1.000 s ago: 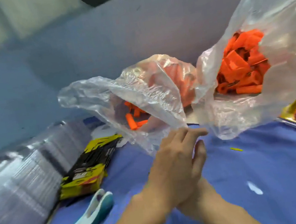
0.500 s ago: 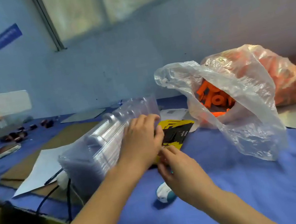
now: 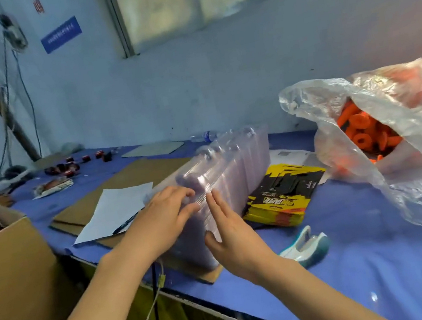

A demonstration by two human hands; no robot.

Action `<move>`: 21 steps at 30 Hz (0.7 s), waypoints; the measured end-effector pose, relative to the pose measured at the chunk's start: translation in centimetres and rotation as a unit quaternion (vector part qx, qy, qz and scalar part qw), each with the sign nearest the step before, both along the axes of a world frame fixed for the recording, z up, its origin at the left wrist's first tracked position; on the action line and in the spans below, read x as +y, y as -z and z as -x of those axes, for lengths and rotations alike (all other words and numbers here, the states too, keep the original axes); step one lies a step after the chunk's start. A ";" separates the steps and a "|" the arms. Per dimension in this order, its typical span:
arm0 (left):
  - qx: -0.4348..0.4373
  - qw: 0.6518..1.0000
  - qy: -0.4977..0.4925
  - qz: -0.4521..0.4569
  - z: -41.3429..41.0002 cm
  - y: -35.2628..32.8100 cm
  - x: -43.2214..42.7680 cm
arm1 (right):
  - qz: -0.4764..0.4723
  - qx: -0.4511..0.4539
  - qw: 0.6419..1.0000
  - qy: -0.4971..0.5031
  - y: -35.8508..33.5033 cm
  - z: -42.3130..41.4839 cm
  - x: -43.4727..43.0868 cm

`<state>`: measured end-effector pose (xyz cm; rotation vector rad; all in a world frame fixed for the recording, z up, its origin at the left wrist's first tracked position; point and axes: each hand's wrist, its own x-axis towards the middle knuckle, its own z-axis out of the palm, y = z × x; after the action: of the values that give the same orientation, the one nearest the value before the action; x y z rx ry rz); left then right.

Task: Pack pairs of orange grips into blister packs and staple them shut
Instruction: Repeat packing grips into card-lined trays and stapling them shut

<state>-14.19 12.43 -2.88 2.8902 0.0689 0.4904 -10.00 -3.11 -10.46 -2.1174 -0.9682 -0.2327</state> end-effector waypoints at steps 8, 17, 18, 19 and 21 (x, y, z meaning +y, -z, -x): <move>-0.035 0.996 0.034 -0.079 -0.2 -0.4 0.9 | 0.024 -0.020 0.999 0.009 0.6 0.5 0.2; -0.195 0.931 0.127 -0.280 0.6 0.4 1.1 | 0.044 -0.005 0.999 0.024 0.5 0.9 0.3; -0.209 0.923 0.139 -0.293 0.5 0.4 1.1 | 0.046 -0.005 0.999 0.026 0.5 1.0 0.4; -0.222 0.918 0.144 -0.296 0.5 0.3 1.2 | 0.048 -0.006 0.998 0.026 0.5 1.0 0.4; -0.259 0.917 0.136 -0.273 0.1 0.1 1.3 | 0.049 -0.003 0.998 0.027 0.3 1.1 0.5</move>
<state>-14.31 13.75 -2.96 3.0728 -0.6398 1.3794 -11.06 -2.61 -10.75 -2.2347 -0.9431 -0.2223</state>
